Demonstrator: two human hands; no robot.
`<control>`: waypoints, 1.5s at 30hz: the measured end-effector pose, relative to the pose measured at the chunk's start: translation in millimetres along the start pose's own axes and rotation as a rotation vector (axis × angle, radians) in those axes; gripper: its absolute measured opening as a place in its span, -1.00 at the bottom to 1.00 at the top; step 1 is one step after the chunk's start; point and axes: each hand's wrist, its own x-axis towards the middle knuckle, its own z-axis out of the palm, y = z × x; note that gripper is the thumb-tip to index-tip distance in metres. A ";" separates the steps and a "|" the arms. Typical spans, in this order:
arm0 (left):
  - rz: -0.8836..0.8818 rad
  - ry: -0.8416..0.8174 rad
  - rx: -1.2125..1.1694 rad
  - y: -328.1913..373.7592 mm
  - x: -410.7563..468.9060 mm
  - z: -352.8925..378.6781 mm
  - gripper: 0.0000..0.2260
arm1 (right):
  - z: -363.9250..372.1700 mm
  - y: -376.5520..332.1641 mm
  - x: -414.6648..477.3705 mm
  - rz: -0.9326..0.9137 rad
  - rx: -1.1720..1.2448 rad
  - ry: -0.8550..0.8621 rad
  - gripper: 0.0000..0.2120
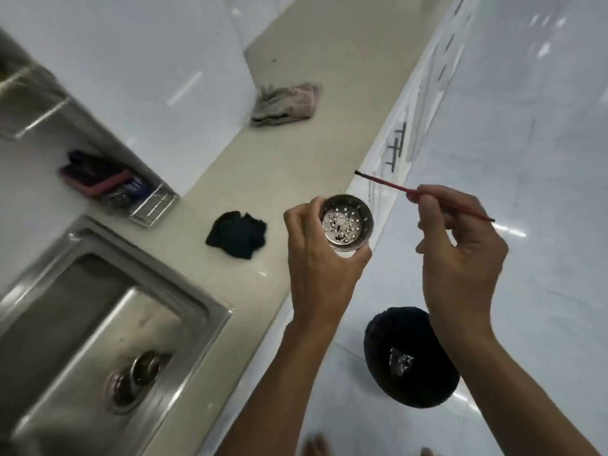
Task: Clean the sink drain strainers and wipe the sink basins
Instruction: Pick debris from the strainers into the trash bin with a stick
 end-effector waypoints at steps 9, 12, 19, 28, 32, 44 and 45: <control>-0.238 0.252 0.262 -117.4 -19.8 -205.8 -0.24 | 128.9 -54.3 -91.6 -0.040 0.134 -0.403 -0.84; -0.383 0.272 0.360 -176.9 -57.0 -267.9 -0.27 | 160.5 -53.6 -134.8 -0.023 0.165 -0.537 -0.85; -0.660 0.216 0.419 -269.7 -140.3 -345.2 -0.27 | 231.3 -41.5 -229.8 -0.003 0.100 -0.837 -0.84; -0.891 -0.028 0.363 -356.0 -188.6 -356.5 -0.32 | 316.2 -9.1 -304.4 0.019 -0.128 -1.040 -0.87; -0.991 -0.185 0.371 -386.4 -196.9 -350.1 -0.27 | 339.7 10.9 -315.2 0.005 -0.302 -1.093 -0.88; -0.967 -0.332 0.476 -412.8 -206.9 -335.4 0.00 | 352.2 29.8 -321.8 0.010 -0.540 -1.159 -0.88; -0.933 -0.336 0.508 -411.6 -205.5 -333.3 0.06 | 352.3 30.9 -321.1 0.020 -0.549 -1.157 -0.88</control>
